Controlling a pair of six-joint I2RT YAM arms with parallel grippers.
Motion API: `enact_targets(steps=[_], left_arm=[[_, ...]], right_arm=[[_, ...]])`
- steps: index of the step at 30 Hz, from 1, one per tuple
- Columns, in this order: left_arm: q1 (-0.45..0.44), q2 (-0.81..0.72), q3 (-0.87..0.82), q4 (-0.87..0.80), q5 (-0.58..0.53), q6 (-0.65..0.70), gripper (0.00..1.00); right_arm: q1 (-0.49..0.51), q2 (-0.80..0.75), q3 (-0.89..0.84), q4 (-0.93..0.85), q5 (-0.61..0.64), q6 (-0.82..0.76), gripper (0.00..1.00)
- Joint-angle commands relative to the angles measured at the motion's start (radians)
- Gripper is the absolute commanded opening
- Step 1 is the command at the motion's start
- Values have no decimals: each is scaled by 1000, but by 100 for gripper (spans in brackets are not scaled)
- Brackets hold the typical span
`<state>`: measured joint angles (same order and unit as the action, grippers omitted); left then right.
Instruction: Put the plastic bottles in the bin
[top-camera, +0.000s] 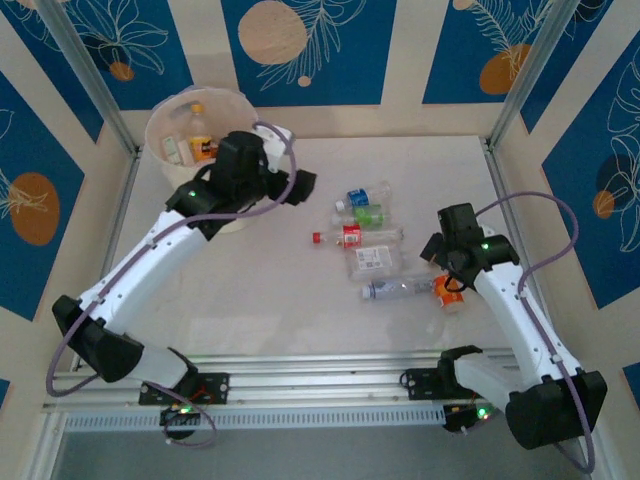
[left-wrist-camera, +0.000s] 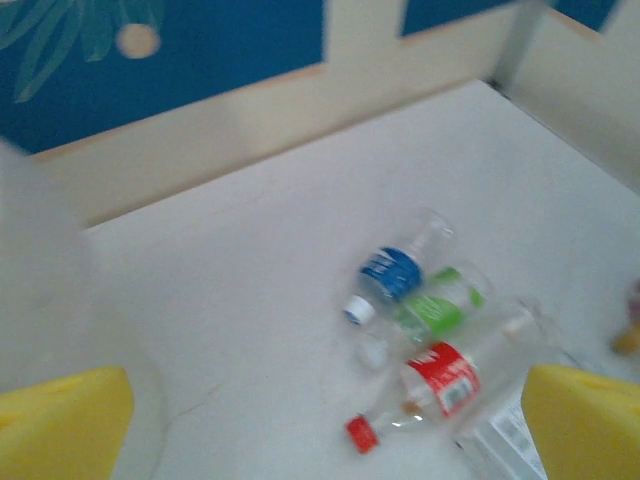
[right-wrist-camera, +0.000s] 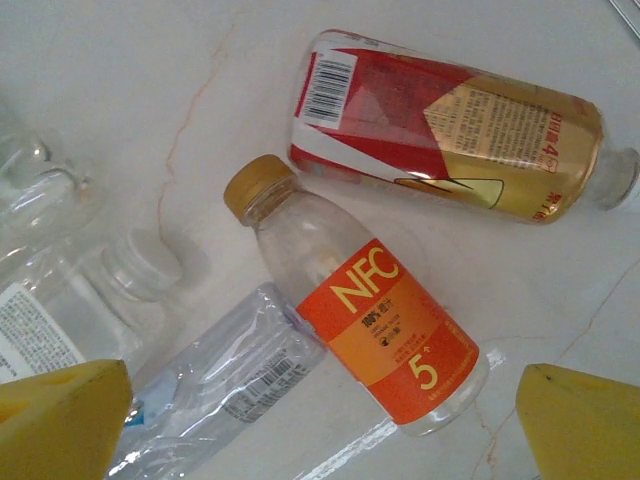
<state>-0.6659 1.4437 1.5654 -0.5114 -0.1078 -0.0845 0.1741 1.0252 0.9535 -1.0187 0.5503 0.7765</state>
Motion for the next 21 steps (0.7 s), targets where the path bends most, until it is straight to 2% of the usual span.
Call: enact_targets(steps=[1, 7, 14, 21], left_arm=[[-64, 51, -18, -3, 44, 78, 100], [-122, 97, -63, 40, 32, 53, 100], [-163, 124, -101, 56, 30, 62, 99], [-203, 140, -123, 75, 40, 62, 100]], right_arm=[[-59, 21, 2, -17, -97, -37, 99], [-165, 84, -69, -25, -219, -69, 99], [-225, 108, -125, 19, -293, -50, 100], [-305, 102, -189, 64, -336, -36, 93]])
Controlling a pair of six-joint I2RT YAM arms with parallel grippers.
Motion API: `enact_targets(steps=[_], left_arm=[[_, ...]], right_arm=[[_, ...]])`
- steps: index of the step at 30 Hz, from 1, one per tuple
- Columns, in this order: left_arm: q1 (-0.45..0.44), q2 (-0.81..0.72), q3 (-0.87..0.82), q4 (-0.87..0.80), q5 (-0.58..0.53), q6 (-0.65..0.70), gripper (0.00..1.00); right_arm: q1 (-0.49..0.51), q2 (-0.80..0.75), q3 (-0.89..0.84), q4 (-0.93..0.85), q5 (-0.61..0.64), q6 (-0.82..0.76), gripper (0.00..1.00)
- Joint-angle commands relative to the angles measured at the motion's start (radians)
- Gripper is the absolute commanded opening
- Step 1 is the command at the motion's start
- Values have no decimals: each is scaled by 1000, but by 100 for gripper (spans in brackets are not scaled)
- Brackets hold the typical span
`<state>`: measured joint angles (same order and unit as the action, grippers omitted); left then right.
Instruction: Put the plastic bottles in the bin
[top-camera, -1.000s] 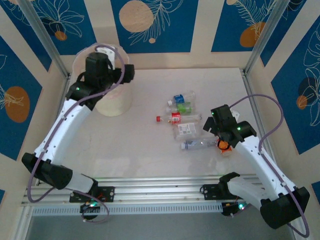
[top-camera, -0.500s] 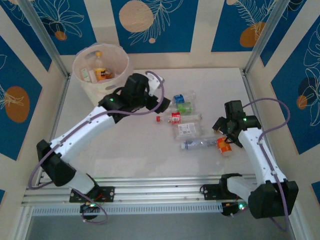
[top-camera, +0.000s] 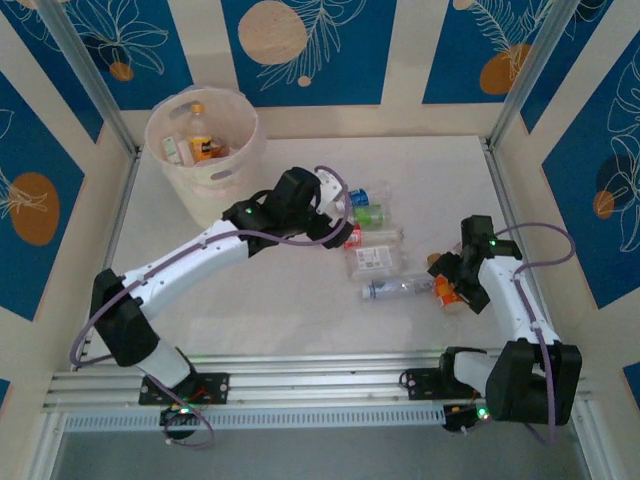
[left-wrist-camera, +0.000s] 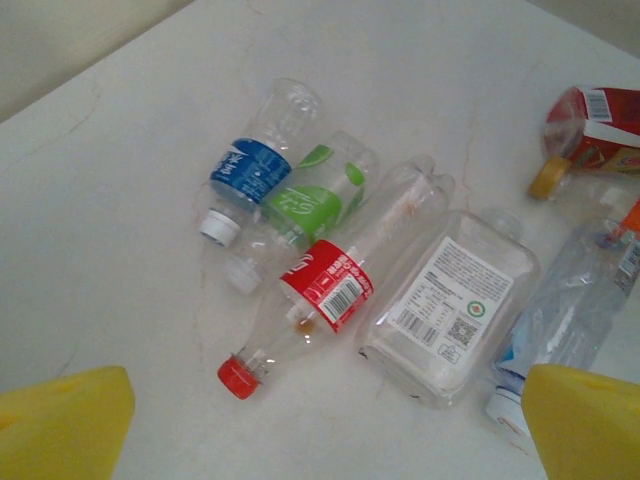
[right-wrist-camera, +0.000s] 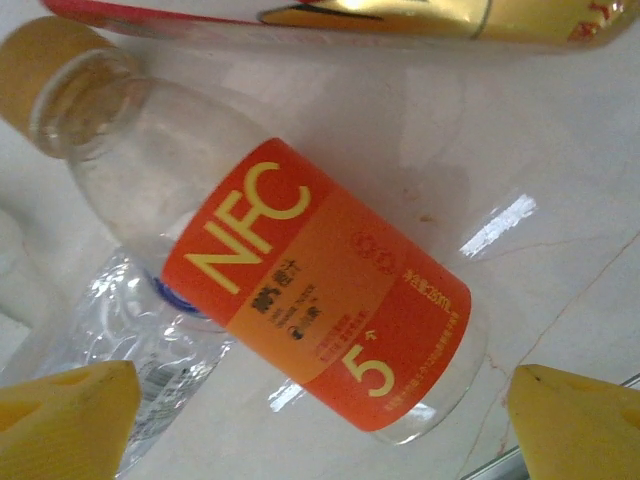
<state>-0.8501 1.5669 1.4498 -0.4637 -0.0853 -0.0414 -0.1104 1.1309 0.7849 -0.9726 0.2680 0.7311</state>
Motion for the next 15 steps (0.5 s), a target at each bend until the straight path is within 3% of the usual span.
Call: enact_targets(steps=[1, 15], left_arm=[[-27, 21, -7, 28, 19, 17, 99], [-83, 85, 32, 58, 55, -21, 99]], right_arm=[[-30, -5, -28, 24, -63, 9, 93], [-55, 7, -94, 98, -162, 8, 82]])
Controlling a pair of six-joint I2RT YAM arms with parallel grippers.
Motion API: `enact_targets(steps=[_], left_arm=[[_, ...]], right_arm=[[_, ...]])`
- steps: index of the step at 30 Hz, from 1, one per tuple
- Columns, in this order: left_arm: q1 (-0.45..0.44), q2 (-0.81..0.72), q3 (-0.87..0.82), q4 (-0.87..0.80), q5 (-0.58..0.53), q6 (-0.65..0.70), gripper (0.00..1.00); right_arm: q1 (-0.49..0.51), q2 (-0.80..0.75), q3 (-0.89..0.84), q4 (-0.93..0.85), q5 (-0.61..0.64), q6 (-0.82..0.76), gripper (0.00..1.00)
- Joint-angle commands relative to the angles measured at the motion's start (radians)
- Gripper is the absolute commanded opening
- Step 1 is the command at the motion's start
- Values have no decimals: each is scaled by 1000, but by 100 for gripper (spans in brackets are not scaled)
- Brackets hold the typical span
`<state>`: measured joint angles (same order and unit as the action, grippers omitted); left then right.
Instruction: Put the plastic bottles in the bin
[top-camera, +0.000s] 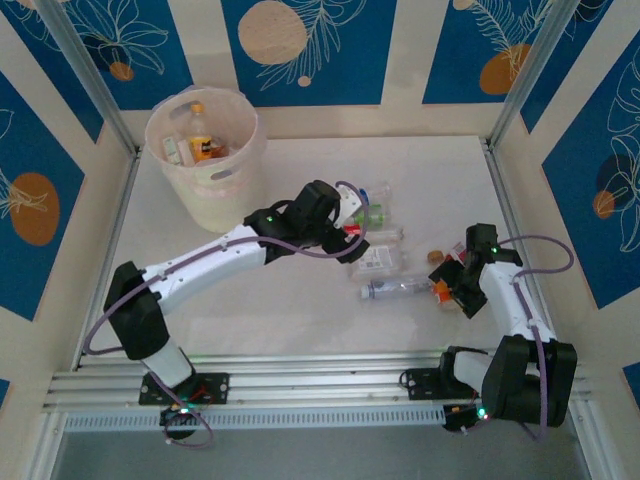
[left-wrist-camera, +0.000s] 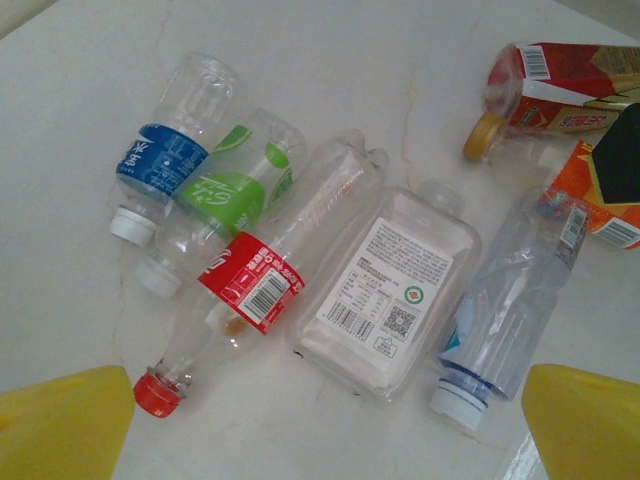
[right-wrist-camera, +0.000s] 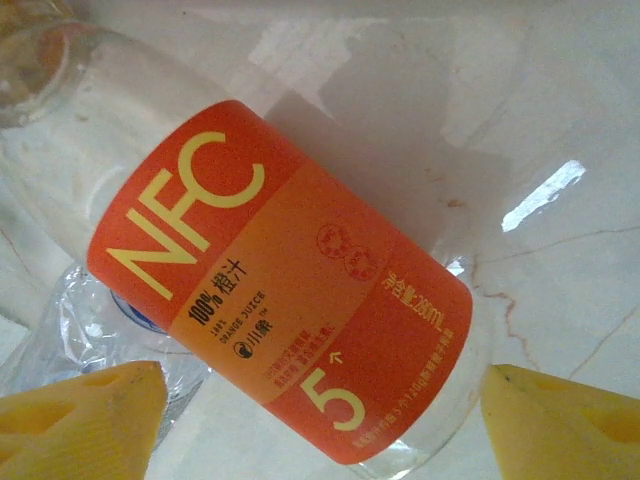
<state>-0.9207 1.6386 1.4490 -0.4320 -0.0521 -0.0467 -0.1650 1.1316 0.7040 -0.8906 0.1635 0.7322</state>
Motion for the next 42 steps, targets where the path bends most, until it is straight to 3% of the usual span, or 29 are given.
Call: enact_targets(steps=[1, 18, 28, 42], left_arm=[[-13, 16, 34, 26, 21, -17, 100], [-14, 37, 62, 8, -11, -18, 100], [-14, 41, 68, 2, -18, -18, 99], [-14, 28, 60, -9, -57, -26, 100]], right_arm=[[0, 7, -15, 21, -62, 7, 81], [96, 90, 37, 109, -70, 13, 76], [101, 171, 108, 115, -6, -12, 85], [144, 70, 148, -28, -20, 13, 96]])
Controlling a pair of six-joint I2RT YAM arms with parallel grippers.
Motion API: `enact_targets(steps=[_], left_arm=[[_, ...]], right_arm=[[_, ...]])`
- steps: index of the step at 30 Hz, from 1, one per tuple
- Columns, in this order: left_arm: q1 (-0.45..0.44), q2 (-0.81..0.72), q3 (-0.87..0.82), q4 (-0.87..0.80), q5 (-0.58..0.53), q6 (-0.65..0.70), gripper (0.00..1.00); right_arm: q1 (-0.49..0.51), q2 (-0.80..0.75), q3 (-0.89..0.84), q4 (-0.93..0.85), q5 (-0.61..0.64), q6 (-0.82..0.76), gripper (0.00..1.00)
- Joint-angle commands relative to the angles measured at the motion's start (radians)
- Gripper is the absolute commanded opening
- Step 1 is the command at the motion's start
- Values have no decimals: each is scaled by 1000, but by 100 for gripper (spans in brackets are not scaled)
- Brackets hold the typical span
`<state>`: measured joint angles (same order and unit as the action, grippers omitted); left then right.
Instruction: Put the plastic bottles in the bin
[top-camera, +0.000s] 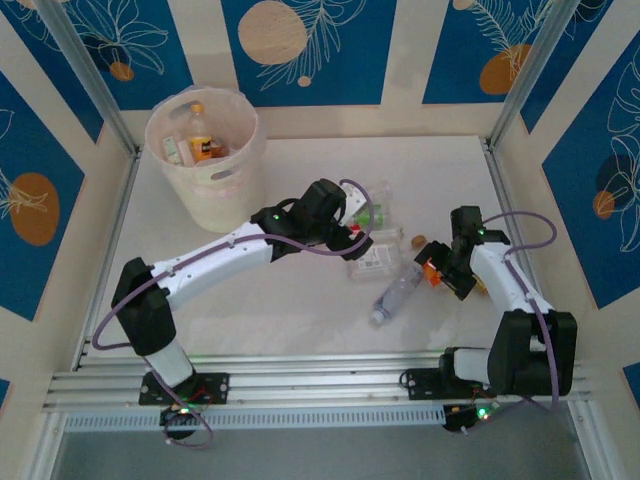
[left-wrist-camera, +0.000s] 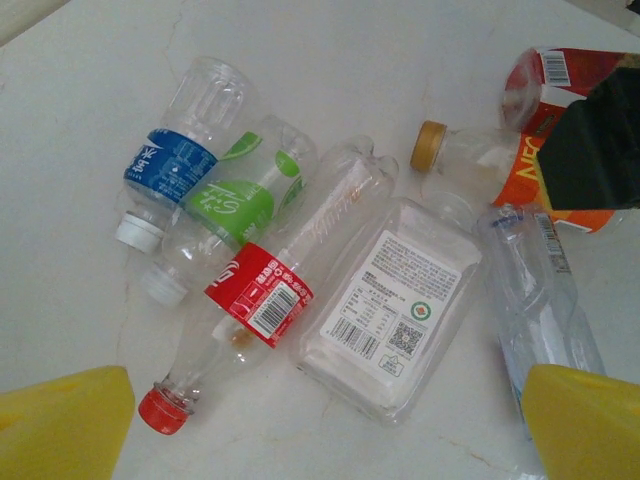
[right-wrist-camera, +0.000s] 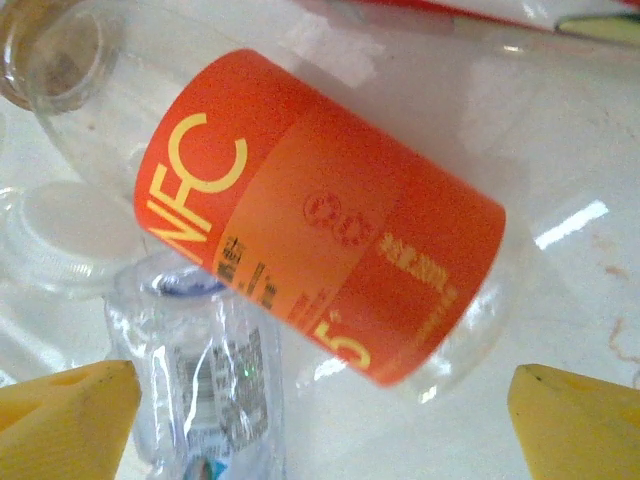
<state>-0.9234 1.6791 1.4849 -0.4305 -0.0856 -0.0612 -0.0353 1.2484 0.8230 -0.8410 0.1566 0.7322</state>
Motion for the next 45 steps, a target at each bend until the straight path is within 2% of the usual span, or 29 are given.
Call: enact_targets(steps=[1, 6, 11, 14, 19, 26, 33, 39, 45], left_arm=[[-11, -13, 25, -13, -27, -9, 100], [-11, -24, 22, -25, -49, -5, 100], [-12, -37, 8, -30, -67, -6, 99], [-11, -39, 6, -31, -77, -6, 99], [-11, -43, 2, -37, -86, -5, 100], [-12, -55, -15, -31, -95, -17, 99], [-11, -57, -15, -30, -107, -22, 100], [-12, -61, -18, -34, -140, -36, 100], [-12, -75, -9, -61, -221, -82, 99]], right_arm=[[18, -60, 26, -87, -22, 17, 97], [52, -109, 13, -126, -51, 51, 98], [143, -129, -44, -91, -97, 126, 98], [217, -101, -74, -34, -108, 179, 97], [316, -1, -65, 23, -90, 221, 90], [342, 95, -86, 87, -62, 231, 85], [345, 149, -106, 143, -58, 231, 84], [351, 168, -116, 159, -56, 228, 71], [362, 100, -114, 107, -31, 223, 55]])
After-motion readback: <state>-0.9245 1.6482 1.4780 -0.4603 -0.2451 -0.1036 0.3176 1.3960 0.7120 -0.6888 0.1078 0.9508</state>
